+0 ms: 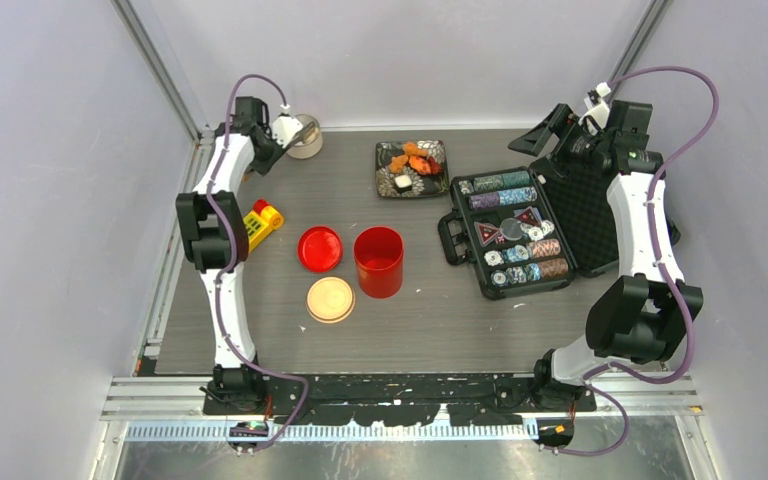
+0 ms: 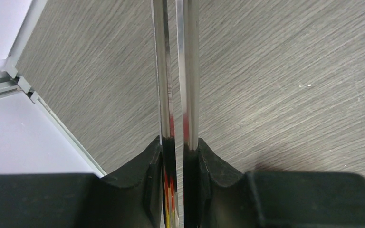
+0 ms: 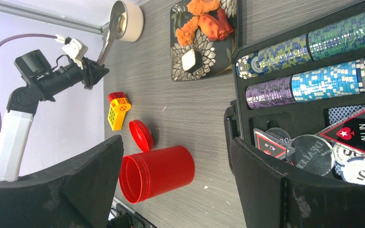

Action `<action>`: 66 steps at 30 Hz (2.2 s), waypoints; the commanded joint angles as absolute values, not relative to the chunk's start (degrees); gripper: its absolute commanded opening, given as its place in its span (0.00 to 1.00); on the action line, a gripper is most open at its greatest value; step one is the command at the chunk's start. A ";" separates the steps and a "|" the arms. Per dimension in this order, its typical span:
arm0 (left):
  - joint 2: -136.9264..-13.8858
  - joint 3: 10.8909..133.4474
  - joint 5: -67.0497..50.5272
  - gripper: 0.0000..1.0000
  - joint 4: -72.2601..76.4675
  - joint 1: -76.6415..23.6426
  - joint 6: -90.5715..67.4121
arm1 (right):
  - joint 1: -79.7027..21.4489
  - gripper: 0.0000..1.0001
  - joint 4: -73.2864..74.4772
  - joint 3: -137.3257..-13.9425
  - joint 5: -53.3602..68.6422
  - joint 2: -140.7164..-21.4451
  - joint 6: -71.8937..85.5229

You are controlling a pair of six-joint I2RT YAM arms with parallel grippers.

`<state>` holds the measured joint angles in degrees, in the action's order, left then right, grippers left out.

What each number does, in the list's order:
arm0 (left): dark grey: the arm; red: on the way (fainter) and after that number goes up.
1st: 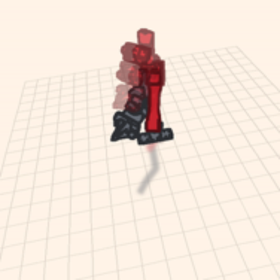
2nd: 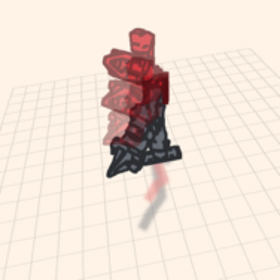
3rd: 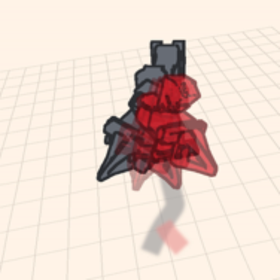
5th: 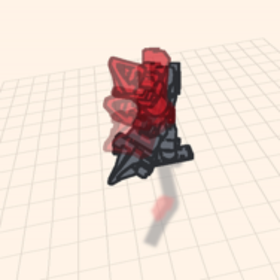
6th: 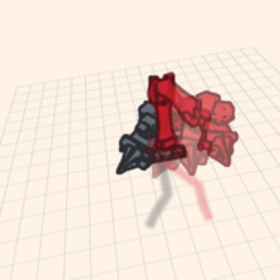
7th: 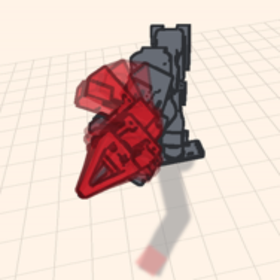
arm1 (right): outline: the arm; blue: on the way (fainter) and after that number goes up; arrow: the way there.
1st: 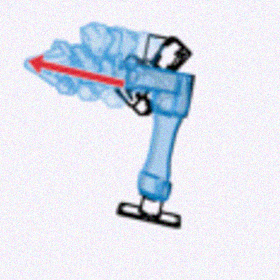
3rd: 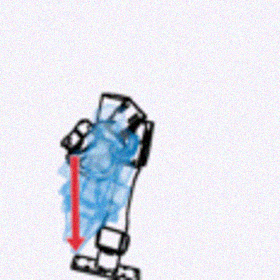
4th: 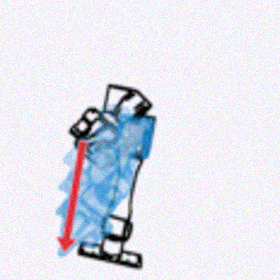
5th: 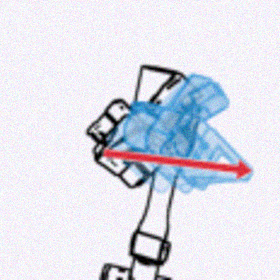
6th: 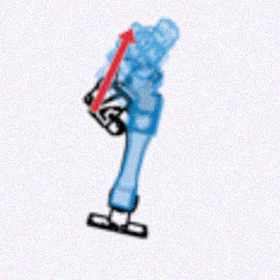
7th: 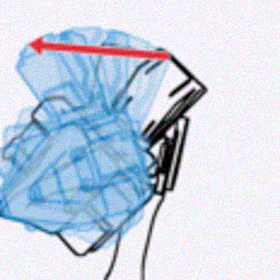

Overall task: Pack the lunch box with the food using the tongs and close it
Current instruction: Move the packing box to the center of the board, then place the fake food in the packing box, then pick up the fake food from the plate.

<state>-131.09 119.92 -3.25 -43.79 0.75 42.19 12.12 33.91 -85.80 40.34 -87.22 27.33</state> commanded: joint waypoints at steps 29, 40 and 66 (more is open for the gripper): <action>-122.18 117.12 1.76 0.33 -43.43 -4.75 45.88 | 12.39 0.87 30.50 -85.61 40.94 -85.03 28.66; -121.82 118.08 0.88 0.45 -45.04 -5.45 44.95 | 12.39 0.87 30.50 -85.43 40.67 -84.65 28.48; -113.89 118.13 -15.91 0.46 -54.40 -10.21 42.86 | 12.35 0.87 30.49 -85.48 40.65 -84.59 28.57</action>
